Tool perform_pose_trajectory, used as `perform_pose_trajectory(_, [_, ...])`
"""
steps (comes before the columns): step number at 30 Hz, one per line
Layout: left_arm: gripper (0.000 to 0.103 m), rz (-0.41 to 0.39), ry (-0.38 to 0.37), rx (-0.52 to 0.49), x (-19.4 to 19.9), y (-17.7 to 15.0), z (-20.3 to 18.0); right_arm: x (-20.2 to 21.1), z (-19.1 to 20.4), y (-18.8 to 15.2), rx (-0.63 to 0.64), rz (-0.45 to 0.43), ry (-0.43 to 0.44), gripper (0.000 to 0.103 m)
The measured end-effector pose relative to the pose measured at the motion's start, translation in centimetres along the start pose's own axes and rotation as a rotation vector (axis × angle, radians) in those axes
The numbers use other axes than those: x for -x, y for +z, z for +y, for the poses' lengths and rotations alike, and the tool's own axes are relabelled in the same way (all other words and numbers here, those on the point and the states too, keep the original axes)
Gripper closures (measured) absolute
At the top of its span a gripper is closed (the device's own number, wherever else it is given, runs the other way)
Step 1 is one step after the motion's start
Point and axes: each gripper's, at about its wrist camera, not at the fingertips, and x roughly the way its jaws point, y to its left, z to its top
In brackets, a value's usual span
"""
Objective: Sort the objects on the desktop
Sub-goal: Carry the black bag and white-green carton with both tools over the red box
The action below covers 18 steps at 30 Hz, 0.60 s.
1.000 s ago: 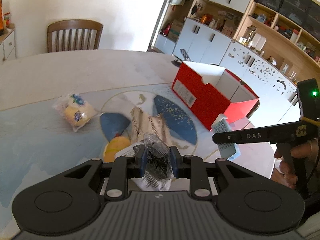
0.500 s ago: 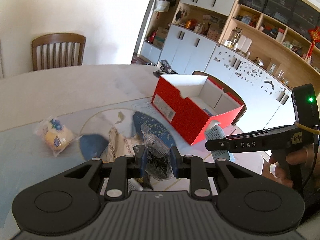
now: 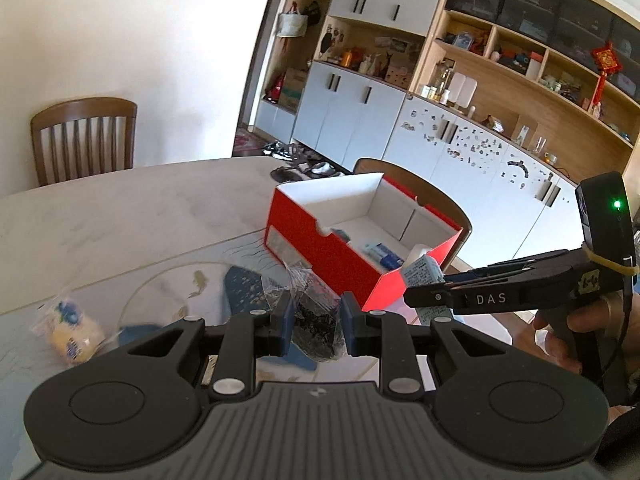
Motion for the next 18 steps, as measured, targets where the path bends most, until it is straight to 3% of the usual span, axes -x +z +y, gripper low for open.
perform_pose_trajectory(4, [0.080, -0.003, -0.016, -0.016, -0.9, 0.8, -1.1, 0.3, -1.5, 0.8, 0.003, -0.009, -0.002, 0.075])
perform_pose_trajectory(18, [0.080, -0.011, -0.061, -0.073, -5.8, 4.0, -5.5, 0.1, -6.6, 3.3, 0.011, -0.035, 0.004, 0.075])
